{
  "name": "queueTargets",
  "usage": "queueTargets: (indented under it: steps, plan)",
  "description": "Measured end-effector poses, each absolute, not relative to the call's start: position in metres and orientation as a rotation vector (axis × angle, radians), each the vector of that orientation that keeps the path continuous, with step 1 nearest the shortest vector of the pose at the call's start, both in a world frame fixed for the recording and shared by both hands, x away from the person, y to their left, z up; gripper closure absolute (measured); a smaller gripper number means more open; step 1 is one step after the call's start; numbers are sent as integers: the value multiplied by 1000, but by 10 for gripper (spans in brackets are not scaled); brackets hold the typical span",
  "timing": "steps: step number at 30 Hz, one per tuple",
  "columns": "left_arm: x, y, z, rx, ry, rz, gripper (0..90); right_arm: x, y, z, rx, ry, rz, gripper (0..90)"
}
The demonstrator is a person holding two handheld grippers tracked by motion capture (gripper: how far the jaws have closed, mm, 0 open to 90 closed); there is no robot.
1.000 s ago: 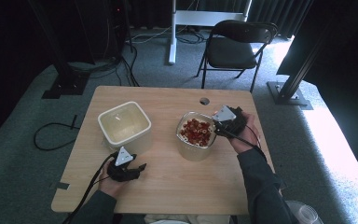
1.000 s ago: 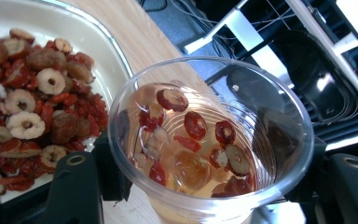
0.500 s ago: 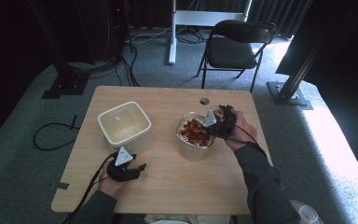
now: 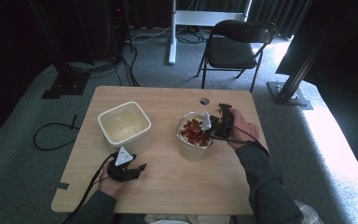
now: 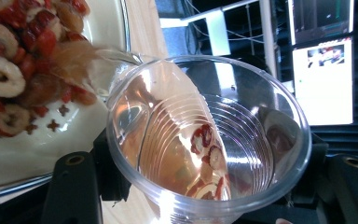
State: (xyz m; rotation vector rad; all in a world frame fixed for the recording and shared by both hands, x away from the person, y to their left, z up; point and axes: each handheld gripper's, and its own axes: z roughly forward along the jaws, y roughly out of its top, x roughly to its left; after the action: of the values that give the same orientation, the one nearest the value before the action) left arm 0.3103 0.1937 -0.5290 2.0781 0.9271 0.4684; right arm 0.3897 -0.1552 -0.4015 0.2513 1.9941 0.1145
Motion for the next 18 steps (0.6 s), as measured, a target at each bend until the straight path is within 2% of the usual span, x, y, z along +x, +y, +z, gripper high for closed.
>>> queueTargets:
  steps: [18]
  plan:
    - [310,194,-529,2078,927,469,407,385,-151,-404,92,1871,-34,331]
